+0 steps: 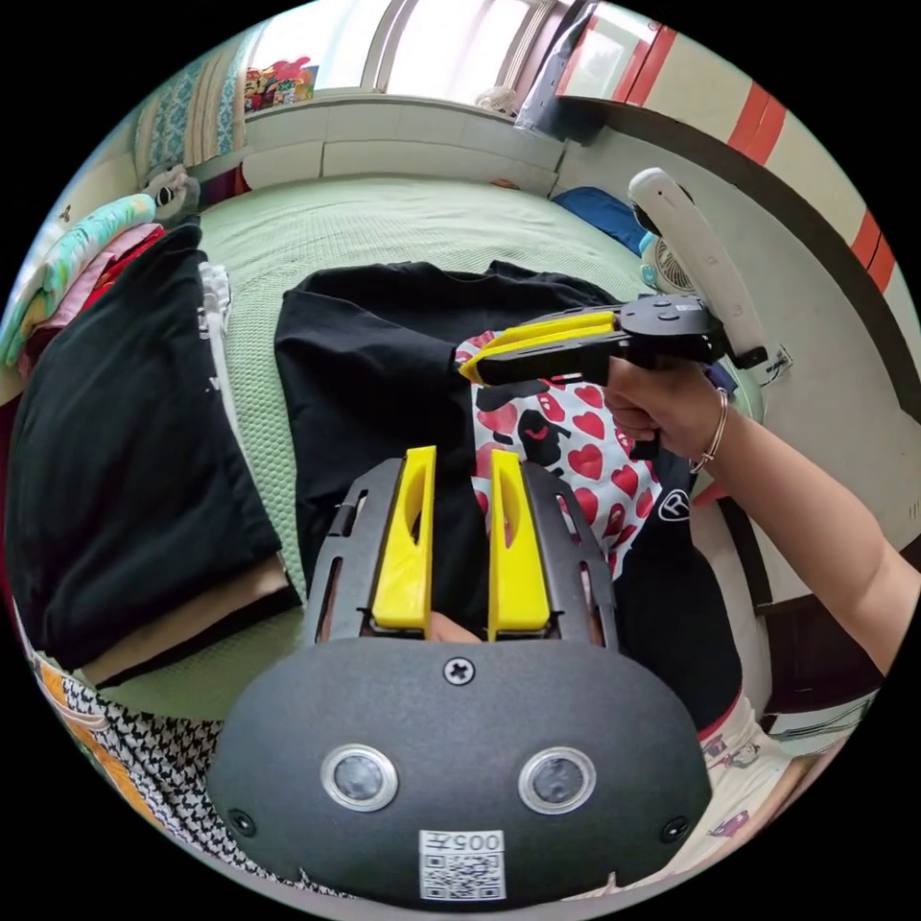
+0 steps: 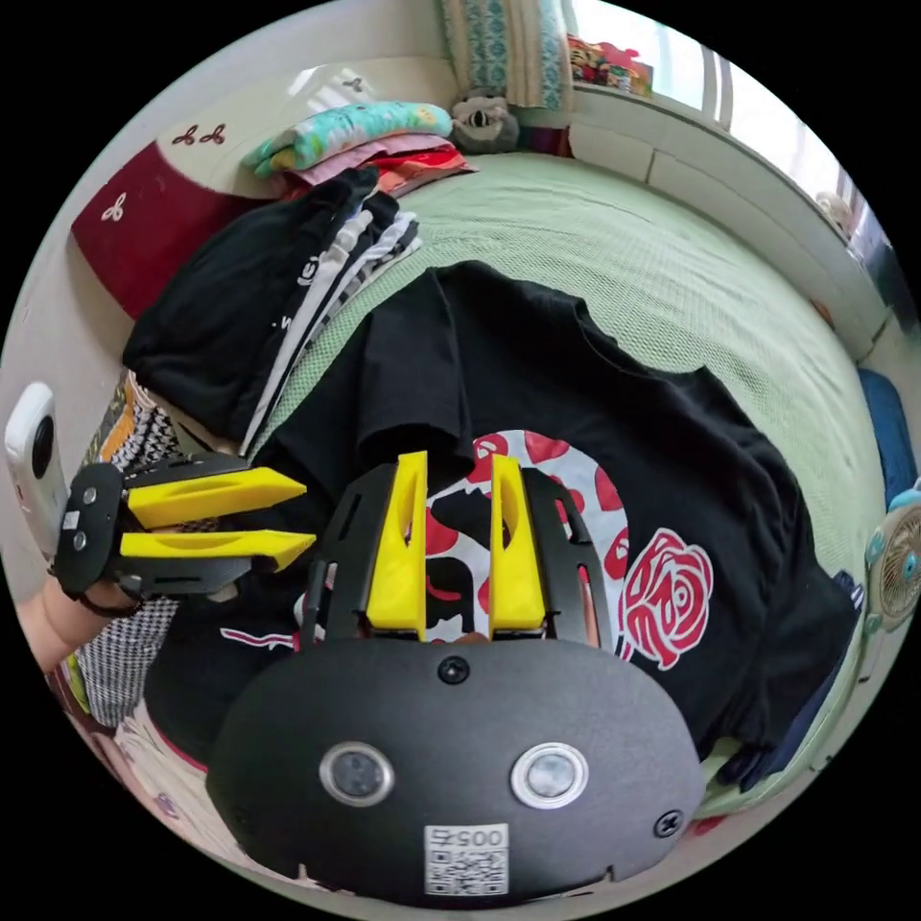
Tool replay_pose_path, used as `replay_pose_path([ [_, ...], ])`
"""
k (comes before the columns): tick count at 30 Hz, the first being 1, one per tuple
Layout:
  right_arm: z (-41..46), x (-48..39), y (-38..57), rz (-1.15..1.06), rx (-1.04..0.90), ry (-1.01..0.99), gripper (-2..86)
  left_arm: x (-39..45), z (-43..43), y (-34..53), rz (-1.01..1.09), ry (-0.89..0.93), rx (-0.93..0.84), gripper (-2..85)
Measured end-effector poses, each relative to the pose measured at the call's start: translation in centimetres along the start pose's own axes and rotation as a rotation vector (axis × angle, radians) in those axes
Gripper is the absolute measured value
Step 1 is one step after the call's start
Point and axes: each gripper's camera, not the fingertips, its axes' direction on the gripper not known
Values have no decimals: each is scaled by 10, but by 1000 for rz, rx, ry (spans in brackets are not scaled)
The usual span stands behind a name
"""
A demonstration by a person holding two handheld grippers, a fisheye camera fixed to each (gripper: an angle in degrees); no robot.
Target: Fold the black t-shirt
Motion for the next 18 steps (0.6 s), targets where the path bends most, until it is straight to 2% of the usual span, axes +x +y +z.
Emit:
replay_pose_path([
  [7,29,-12,-20,-60,-18,2,96,-1,56,-22,-35,-41,-56,72],
  [12,36,-13,-42,-99,-46,45,27,-3,76,-26,-59,-32,-103,38],
  [18,11,5,-72,-145,-19,111,-5,-2,76,-31,-61,-37,-40,21],
])
